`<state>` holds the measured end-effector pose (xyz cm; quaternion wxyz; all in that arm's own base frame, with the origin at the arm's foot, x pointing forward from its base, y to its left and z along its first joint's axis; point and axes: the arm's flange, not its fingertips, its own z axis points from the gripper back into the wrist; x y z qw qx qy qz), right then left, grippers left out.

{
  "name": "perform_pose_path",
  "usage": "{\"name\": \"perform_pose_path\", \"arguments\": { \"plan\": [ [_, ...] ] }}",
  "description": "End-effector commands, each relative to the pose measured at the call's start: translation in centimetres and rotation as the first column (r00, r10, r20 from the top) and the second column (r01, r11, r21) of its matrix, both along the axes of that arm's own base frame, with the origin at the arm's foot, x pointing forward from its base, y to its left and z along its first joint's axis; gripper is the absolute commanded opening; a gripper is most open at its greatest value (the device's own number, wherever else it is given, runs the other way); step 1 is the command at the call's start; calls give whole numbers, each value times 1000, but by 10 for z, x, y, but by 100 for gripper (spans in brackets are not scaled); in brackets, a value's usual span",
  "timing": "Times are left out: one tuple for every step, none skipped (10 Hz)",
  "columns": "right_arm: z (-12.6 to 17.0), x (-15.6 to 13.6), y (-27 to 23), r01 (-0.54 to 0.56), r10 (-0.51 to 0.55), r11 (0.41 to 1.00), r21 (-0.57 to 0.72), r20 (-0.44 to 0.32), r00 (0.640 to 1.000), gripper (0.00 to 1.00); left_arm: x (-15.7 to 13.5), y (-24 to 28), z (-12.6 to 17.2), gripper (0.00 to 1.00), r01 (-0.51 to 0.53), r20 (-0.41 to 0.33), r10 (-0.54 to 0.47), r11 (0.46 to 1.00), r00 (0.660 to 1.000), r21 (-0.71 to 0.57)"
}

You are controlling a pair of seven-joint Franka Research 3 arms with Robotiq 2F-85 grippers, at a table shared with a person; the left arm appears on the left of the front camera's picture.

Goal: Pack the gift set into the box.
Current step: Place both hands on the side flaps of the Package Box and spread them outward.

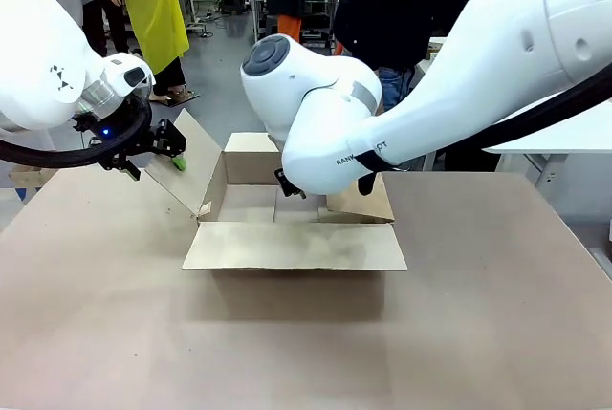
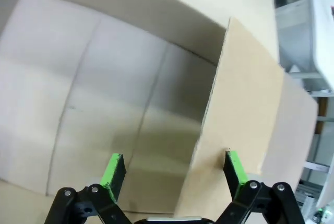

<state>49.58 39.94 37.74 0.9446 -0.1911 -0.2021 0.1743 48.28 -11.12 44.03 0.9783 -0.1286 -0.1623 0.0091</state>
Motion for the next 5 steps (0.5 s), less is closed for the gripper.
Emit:
{"name": "perform_pose_path", "arguments": {
  "plan": [
    [11, 2, -1, 65, -52, 993, -98, 123, 991, 100, 0, 0, 3, 100, -14, 3, 14, 1000, 1000, 12],
    [8, 2, 0, 64, -50, 992, -112, 120, 992, 100, 0, 0, 3, 100, -14, 3, 14, 1000, 1000, 12],
    [5, 4, -2, 77, -59, 987, -144, 124, 990, 100, 0, 0, 3, 100, -14, 3, 14, 1000, 1000, 12],
    [3, 7, -6, 91, -70, 980, -175, 125, 990, 100, 0, 0, 3, 100, -14, 3, 14, 1000, 1000, 12],
    [8, 9, -13, 114, -86, 974, -194, 148, 985, 100, 0, 0, 3, 100, -14, 3, 14, 1000, 1000, 12]
  ]
}}
